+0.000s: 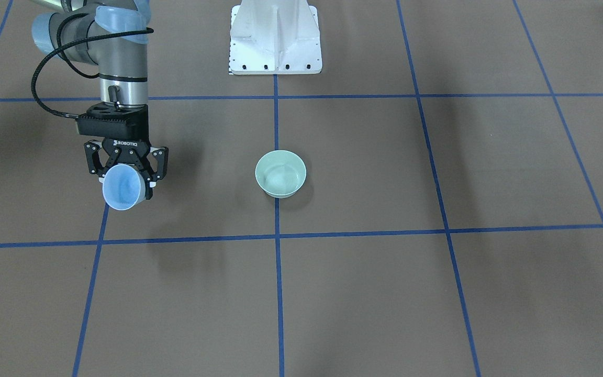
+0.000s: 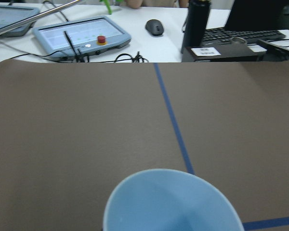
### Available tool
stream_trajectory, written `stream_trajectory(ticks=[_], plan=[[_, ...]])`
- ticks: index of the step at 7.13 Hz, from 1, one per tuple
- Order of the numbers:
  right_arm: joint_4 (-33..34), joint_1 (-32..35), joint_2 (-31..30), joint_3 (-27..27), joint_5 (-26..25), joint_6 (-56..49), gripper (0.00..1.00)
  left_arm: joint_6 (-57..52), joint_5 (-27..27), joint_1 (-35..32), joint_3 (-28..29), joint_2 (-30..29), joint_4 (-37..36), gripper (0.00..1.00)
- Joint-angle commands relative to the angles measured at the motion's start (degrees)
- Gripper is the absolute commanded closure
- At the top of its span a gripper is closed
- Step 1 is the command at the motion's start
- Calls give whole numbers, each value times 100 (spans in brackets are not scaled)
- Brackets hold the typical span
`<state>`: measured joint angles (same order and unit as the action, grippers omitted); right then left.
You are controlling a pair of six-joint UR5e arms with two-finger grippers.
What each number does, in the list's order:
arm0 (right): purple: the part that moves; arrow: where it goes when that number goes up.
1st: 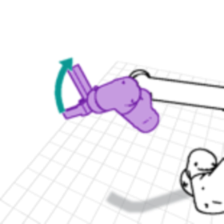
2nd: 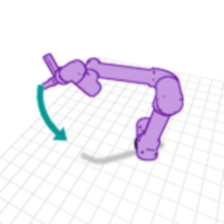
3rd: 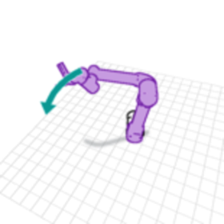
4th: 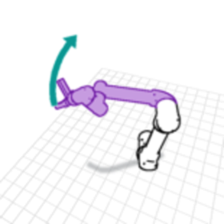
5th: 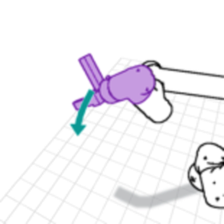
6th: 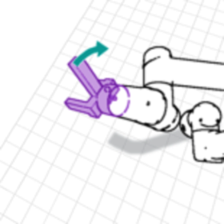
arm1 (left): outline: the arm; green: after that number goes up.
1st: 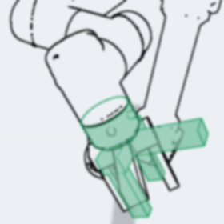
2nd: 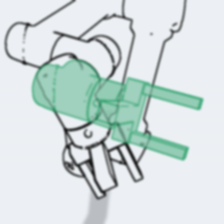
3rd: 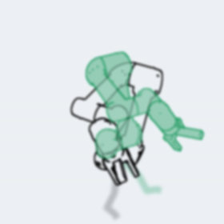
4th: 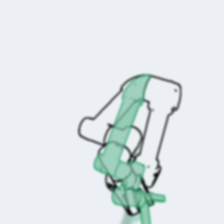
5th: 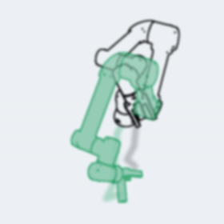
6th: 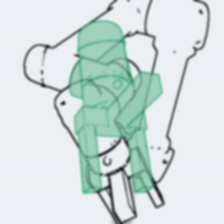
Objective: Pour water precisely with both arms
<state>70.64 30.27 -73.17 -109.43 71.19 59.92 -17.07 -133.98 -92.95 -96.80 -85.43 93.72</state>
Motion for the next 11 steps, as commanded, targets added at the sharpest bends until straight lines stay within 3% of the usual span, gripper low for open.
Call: stream_trajectory(ticks=[1,3,5,10,11], plan=[[-1302,-83,-101,184,867,-2253,100,2,-23,-4,4,0,-3,0],[-1509,-83,-66,194,1997,-2765,100,-7,-23,4,21,-9,-3,0],[-1378,-109,-22,263,2617,-3258,100,-7,-32,5,30,-9,-3,0],[1605,-153,1566,325,3320,-2602,100,-7,-49,5,-23,123,6,0],[1898,-153,1752,456,3462,-2565,100,-7,-41,-4,-23,123,6,0]])
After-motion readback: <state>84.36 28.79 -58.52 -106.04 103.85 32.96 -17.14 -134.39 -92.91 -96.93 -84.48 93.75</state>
